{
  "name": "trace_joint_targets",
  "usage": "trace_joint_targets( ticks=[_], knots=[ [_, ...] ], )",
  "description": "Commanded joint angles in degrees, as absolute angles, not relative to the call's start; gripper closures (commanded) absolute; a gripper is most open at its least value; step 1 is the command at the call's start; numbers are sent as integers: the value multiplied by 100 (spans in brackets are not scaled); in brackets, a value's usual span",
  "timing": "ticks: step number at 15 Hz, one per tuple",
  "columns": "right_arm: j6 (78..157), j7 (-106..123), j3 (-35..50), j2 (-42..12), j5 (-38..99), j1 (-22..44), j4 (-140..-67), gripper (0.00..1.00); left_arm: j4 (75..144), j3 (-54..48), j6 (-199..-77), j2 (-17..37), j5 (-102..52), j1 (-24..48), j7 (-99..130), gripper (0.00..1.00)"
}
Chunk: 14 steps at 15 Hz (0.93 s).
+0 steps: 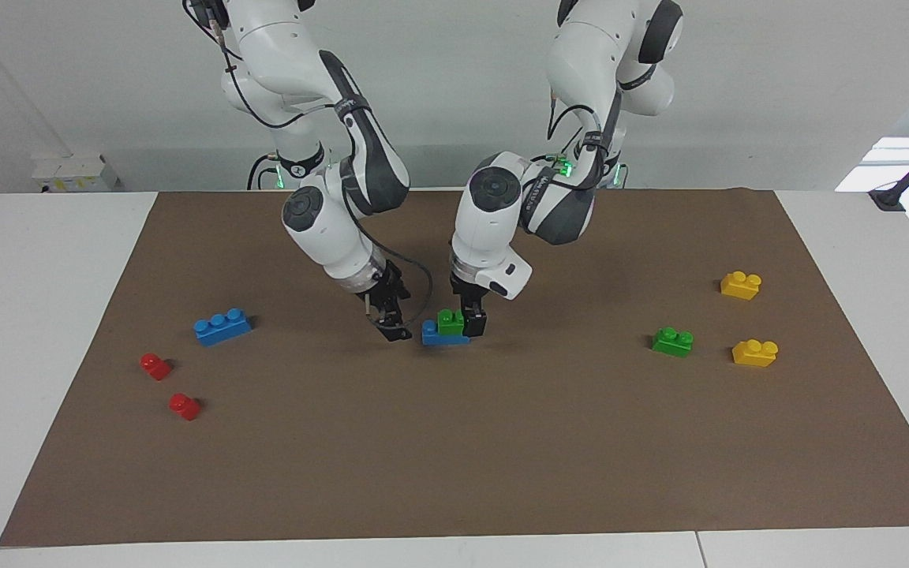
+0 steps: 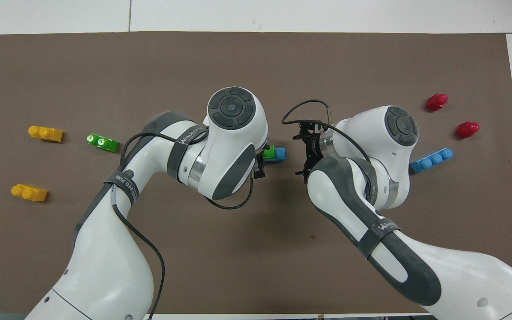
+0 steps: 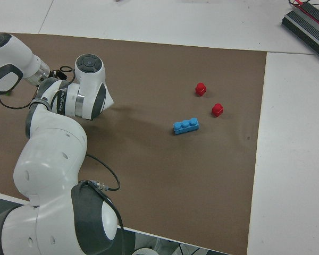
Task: Remove green block with left arm and hold with right
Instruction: 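Grasp the green half with the left gripper while the right gripper grasps the blue half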
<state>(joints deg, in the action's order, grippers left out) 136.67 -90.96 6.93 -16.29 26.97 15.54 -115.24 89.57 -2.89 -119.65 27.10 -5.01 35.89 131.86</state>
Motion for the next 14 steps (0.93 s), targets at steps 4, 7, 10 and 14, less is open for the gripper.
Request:
trace_joint_targets(
  ticks=[4,7,10,14],
  knots=[
    [14509,-9097,686,-2003,3059,1881,-11566,3,8929,-167,-12278,2830,-299,3691,13395,0],
    [14668,-9088,686,-2109,3059,1916,-11558,3,9148,-167,-12462,2813,-299,3726,13395,0],
    [14985,-9088,686,-2241,3067,2056,-11566,3,9413,-167,-12639,2742,-290,3867,13421,0],
    [15003,-9070,686,-2241,3243,2039,-11540,6,9553,-167,-12700,2716,-264,3893,13421,0]
  ],
)
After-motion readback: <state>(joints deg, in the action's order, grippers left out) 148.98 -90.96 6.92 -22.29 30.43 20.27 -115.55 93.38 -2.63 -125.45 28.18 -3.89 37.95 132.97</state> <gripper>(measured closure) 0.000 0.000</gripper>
